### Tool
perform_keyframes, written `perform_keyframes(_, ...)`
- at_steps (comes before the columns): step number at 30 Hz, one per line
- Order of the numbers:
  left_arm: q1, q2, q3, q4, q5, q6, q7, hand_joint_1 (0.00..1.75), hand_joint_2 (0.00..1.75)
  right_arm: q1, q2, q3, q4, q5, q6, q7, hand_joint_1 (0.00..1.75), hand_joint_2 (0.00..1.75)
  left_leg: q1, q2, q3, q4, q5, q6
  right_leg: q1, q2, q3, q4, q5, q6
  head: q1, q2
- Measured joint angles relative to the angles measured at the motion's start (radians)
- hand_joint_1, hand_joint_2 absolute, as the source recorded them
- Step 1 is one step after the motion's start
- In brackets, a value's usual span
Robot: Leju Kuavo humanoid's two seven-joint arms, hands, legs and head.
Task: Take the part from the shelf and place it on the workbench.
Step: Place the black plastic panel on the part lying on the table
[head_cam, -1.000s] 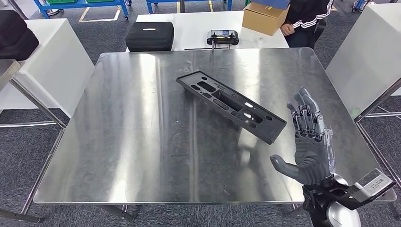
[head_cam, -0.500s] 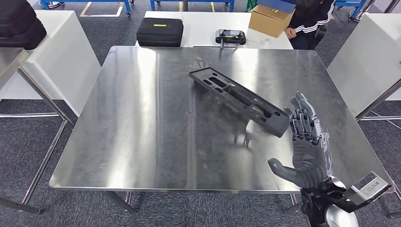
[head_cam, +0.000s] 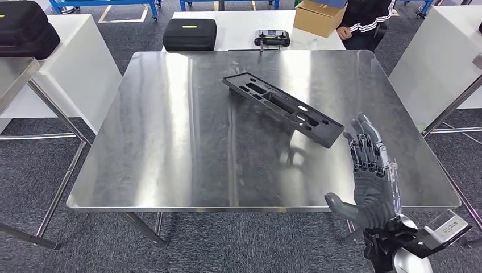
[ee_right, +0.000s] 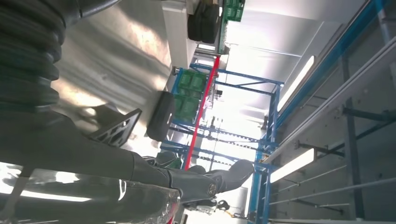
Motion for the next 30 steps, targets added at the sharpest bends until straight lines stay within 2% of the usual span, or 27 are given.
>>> perform_keyframes(2, 0.001, -0.004, 0.000, 0.000, 0.000, 0.007, 0.002, 0.00, 0.00, 0.015, -0.002, -0.003, 0.000, -0.002, 0.002, -0.005, 0.00, 1.75, 0.007, -0.002, -0.039, 0.128, -0.091, -0.012, 0.000, -0.002, -0.020, 0.002, 0.017, -0.006, -0.004, 0.000)
perform_keyframes(3, 0.002, -0.005, 0.000, 0.000, 0.000, 0.009, 0.002, 0.00, 0.00, 0.021, -0.003, -0.004, 0.000, -0.002, 0.002, -0.007, 0.00, 1.75, 0.011, -0.002, -0.050, 0.178, -0.112, -0.018, 0.000, -0.002, -0.030, 0.003, 0.025, -0.004, -0.004, 0.000)
perform_keyframes(4, 0.002, -0.007, 0.000, 0.000, 0.000, 0.010, 0.002, 0.00, 0.00, 0.026, -0.004, -0.006, 0.000, -0.002, 0.002, -0.008, 0.00, 1.75, 0.016, -0.002, -0.045, 0.197, -0.112, -0.022, -0.002, -0.002, -0.041, 0.005, 0.032, 0.000, -0.004, 0.000)
perform_keyframes(5, 0.002, -0.008, 0.000, 0.000, 0.000, 0.010, 0.002, 0.00, 0.00, 0.030, -0.004, -0.007, 0.000, -0.003, 0.002, -0.009, 0.00, 1.75, 0.021, -0.002, -0.022, 0.179, -0.095, -0.026, -0.004, -0.002, -0.051, 0.009, 0.037, 0.004, -0.004, 0.000)
perform_keyframes(7, 0.001, -0.010, 0.000, 0.000, 0.000, 0.010, 0.002, 0.00, 0.00, 0.034, -0.005, -0.007, 0.000, -0.003, 0.002, -0.010, 0.00, 1.75, 0.031, -0.002, 0.072, 0.046, -0.049, -0.035, -0.009, -0.002, -0.067, 0.021, 0.044, 0.012, -0.005, 0.000)
perform_keyframes(8, 0.000, -0.011, 0.000, 0.000, 0.000, 0.011, 0.002, 0.00, 0.00, 0.034, -0.005, -0.007, -0.001, -0.003, 0.002, -0.010, 0.00, 1.75, 0.032, -0.004, 0.110, -0.013, -0.034, -0.034, -0.009, -0.002, -0.074, 0.027, 0.047, 0.017, -0.005, 0.000)
perform_keyframes(9, 0.000, -0.013, 0.000, 0.000, 0.000, 0.011, 0.002, 0.00, 0.00, 0.035, -0.006, -0.008, -0.003, -0.003, 0.002, -0.010, 0.00, 1.75, 0.032, -0.008, 0.133, -0.054, -0.026, -0.031, -0.007, -0.002, -0.079, 0.032, 0.051, 0.023, -0.005, 0.000)
perform_keyframes(10, 0.000, -0.014, 0.000, 0.000, 0.000, 0.011, 0.003, 0.00, 0.00, 0.035, -0.007, -0.008, -0.004, -0.003, 0.002, -0.011, 0.00, 1.75, 0.029, -0.011, 0.137, -0.068, -0.027, -0.024, -0.005, -0.001, -0.084, 0.035, 0.055, 0.030, -0.004, 0.000)
perform_keyframes(12, 0.000, -0.015, 0.000, 0.000, 0.000, 0.012, 0.003, 0.00, 0.00, 0.036, -0.008, -0.008, -0.006, -0.003, 0.002, -0.012, 0.00, 1.75, 0.023, -0.012, 0.119, -0.065, -0.019, -0.004, -0.002, 0.000, -0.092, 0.033, 0.066, 0.047, -0.002, 0.000)
perform_keyframes(13, -0.001, -0.016, 0.000, 0.000, 0.000, 0.012, 0.004, 0.00, 0.00, 0.037, -0.010, -0.008, -0.007, -0.003, 0.002, -0.012, 0.00, 1.75, 0.022, -0.010, 0.111, -0.067, -0.013, 0.008, -0.003, 0.000, -0.101, 0.037, 0.062, 0.052, -0.001, 0.000)
perform_keyframes(14, -0.001, -0.016, 0.000, 0.000, 0.000, 0.012, 0.004, 0.00, 0.00, 0.038, -0.011, -0.008, -0.008, -0.004, 0.002, -0.012, 0.00, 1.75, 0.021, -0.008, 0.103, -0.069, -0.004, 0.021, -0.004, 0.000, -0.113, 0.054, 0.045, 0.053, 0.001, 0.000)
perform_keyframes(16, 0.000, -0.017, 0.001, 0.000, 0.000, 0.012, 0.004, 0.00, 0.00, 0.040, -0.014, -0.009, -0.008, -0.004, 0.002, -0.012, 0.00, 1.75, 0.019, -0.003, 0.082, -0.071, 0.016, 0.038, -0.005, 0.001, -0.152, 0.152, -0.031, 0.044, 0.006, 0.000)
perform_keyframes(17, 0.000, -0.017, 0.001, 0.000, 0.000, 0.012, 0.004, 0.00, 0.00, 0.040, -0.015, -0.009, -0.008, -0.004, 0.002, -0.012, 0.00, 1.75, 0.016, -0.001, 0.070, -0.070, 0.025, 0.042, -0.004, 0.001, -0.174, 0.222, -0.072, 0.040, 0.008, 0.000)
perform_keyframes(18, 0.000, -0.017, 0.001, 0.000, 0.000, 0.012, 0.004, 0.00, 0.00, 0.041, -0.016, -0.009, -0.008, -0.004, 0.002, -0.012, 0.00, 1.75, 0.013, 0.000, 0.060, -0.070, 0.035, 0.043, -0.003, 0.001, -0.188, 0.285, -0.102, 0.042, 0.008, 0.000)
perform_keyframes(19, 0.000, -0.018, 0.001, 0.000, 0.000, 0.012, 0.004, 0.00, 0.00, 0.041, -0.017, -0.009, -0.008, -0.004, 0.002, -0.012, 0.00, 1.75, 0.011, 0.001, 0.050, -0.069, 0.044, 0.044, -0.002, 0.001, -0.188, 0.322, -0.113, 0.046, 0.008, 0.000)
perform_keyframes(20, 0.000, -0.018, 0.001, 0.000, 0.000, 0.012, 0.004, 0.00, 0.00, 0.042, -0.017, -0.009, -0.008, -0.004, 0.002, -0.012, 0.00, 1.75, 0.008, 0.002, 0.040, -0.069, 0.053, 0.044, -0.001, 0.001, -0.169, 0.320, -0.108, 0.053, 0.008, 0.000)
perform_keyframes(21, 0.000, -0.018, 0.001, 0.000, 0.000, 0.012, 0.004, 0.00, 0.00, 0.042, -0.017, -0.009, -0.008, -0.004, 0.002, -0.012, 0.00, 1.75, 0.005, 0.002, 0.033, -0.068, 0.061, 0.043, 0.000, 0.001, -0.127, 0.274, -0.091, 0.058, 0.008, 0.000)
perform_keyframes(22, 0.000, -0.019, 0.001, 0.000, 0.000, 0.012, 0.004, 0.00, 0.00, 0.042, -0.018, -0.009, -0.008, -0.004, 0.002, -0.012, 0.00, 1.75, 0.004, 0.002, 0.026, -0.068, 0.069, 0.042, 0.002, 0.001, -0.072, 0.198, -0.072, 0.059, 0.009, 0.000)
perform_keyframes(23, 0.000, -0.020, 0.001, 0.000, 0.000, 0.012, 0.004, 0.00, 0.00, 0.041, -0.018, -0.009, -0.009, -0.004, 0.002, -0.012, 0.00, 1.75, 0.002, 0.001, 0.020, -0.067, 0.075, 0.039, 0.006, 0.001, -0.013, 0.113, -0.061, 0.055, 0.009, 0.000)
perform_keyframes(24, 0.000, -0.021, 0.001, 0.000, 0.000, 0.012, 0.004, 0.00, 0.00, 0.041, -0.018, -0.009, -0.010, -0.004, 0.002, -0.012, 0.00, 1.75, 0.000, 0.001, 0.017, -0.068, 0.083, 0.034, 0.012, 0.001, 0.028, 0.050, -0.054, 0.049, 0.008, 0.000)
perform_keyframes(25, 0.000, -0.022, 0.001, 0.000, 0.000, 0.012, 0.004, 0.00, 0.00, 0.040, -0.018, -0.009, -0.011, -0.004, 0.002, -0.013, 0.00, 1.75, 0.000, 0.001, 0.015, -0.069, 0.090, 0.029, 0.018, 0.001, 0.049, 0.012, -0.052, 0.042, 0.008, 0.000)
perform_keyframes(26, 0.000, -0.023, 0.001, 0.000, 0.000, 0.012, 0.005, 0.00, 0.00, 0.040, -0.018, -0.009, -0.011, -0.004, 0.002, -0.012, 0.00, 1.75, -0.001, 0.001, 0.014, -0.071, 0.097, 0.023, 0.023, 0.001, 0.053, -0.001, -0.051, 0.036, 0.008, 0.000)
perform_keyframes(28, 0.001, -0.023, 0.001, 0.001, 0.000, 0.013, 0.010, 0.00, 0.00, 0.039, -0.018, -0.009, -0.012, -0.004, 0.003, -0.012, 0.00, 1.75, 0.000, 0.000, 0.009, -0.071, 0.102, 0.010, 0.018, 0.000, 0.038, -0.002, -0.037, 0.024, 0.008, 0.000)
perform_keyframes(29, 0.001, -0.023, 0.001, 0.001, 0.000, 0.015, 0.013, 0.00, 0.00, 0.038, -0.017, -0.009, -0.012, -0.003, 0.003, -0.012, 0.00, 1.75, 0.001, -0.001, 0.003, -0.059, 0.085, 0.004, 0.012, -0.001, 0.031, -0.003, -0.029, 0.014, 0.006, 0.000)
perform_keyframes(30, 0.001, -0.022, 0.001, 0.001, 0.000, 0.016, 0.015, 0.00, 0.00, 0.039, -0.015, -0.009, -0.013, -0.003, 0.004, -0.012, 0.00, 1.75, 0.003, -0.002, -0.009, -0.028, 0.049, -0.001, 0.006, -0.003, 0.023, -0.005, -0.019, 0.005, 0.004, 0.000)
